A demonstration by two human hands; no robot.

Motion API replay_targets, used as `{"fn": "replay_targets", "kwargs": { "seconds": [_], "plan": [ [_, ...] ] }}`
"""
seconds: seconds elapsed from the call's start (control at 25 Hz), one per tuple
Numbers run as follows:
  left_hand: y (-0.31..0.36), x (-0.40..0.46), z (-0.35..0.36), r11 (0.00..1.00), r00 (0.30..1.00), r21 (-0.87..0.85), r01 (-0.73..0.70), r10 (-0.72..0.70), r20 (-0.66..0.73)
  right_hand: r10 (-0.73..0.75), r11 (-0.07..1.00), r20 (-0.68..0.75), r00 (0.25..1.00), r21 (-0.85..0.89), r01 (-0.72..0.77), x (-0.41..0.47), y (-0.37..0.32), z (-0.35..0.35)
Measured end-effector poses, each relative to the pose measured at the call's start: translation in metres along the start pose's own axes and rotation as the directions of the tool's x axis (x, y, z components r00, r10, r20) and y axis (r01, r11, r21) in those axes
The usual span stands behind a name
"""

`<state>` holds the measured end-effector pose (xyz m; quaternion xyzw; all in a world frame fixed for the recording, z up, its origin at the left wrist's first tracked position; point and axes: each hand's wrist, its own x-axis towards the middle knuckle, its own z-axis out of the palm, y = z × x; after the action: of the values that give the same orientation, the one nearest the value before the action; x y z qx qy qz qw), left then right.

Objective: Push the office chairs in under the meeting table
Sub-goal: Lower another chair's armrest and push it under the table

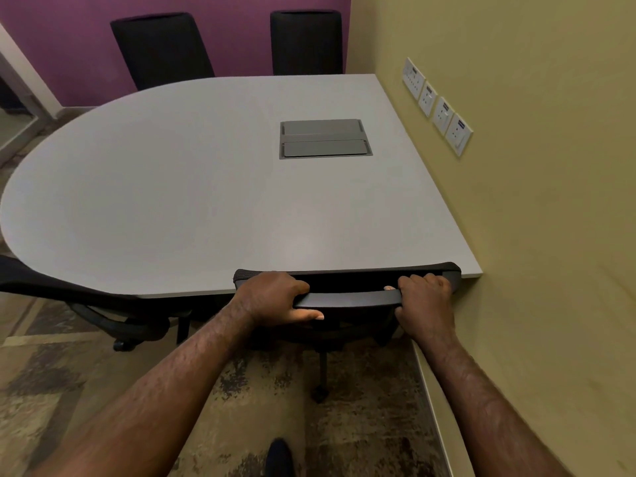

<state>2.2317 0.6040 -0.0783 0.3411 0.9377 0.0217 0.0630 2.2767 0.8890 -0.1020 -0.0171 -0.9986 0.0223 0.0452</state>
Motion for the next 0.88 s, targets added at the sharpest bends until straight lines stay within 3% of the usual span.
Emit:
{"fn": "replay_targets", "kwargs": {
  "seconds": [0.56, 0.88],
  "plan": [
    [0.019, -0.001, -0.002, 0.997, 0.997, -0.033, 0.065, -0.066, -0.025, -0.067, 0.998, -0.003, 0.998, 0.020, 0.067, 0.000, 0.017, -0.002],
    [0.019, -0.001, -0.002, 0.998, 0.997, -0.048, 0.048, -0.051, -0.063, -0.106, 0.993, 0.144, 0.984, 0.075, 0.096, 0.003, 0.019, -0.015]
  ]
}}
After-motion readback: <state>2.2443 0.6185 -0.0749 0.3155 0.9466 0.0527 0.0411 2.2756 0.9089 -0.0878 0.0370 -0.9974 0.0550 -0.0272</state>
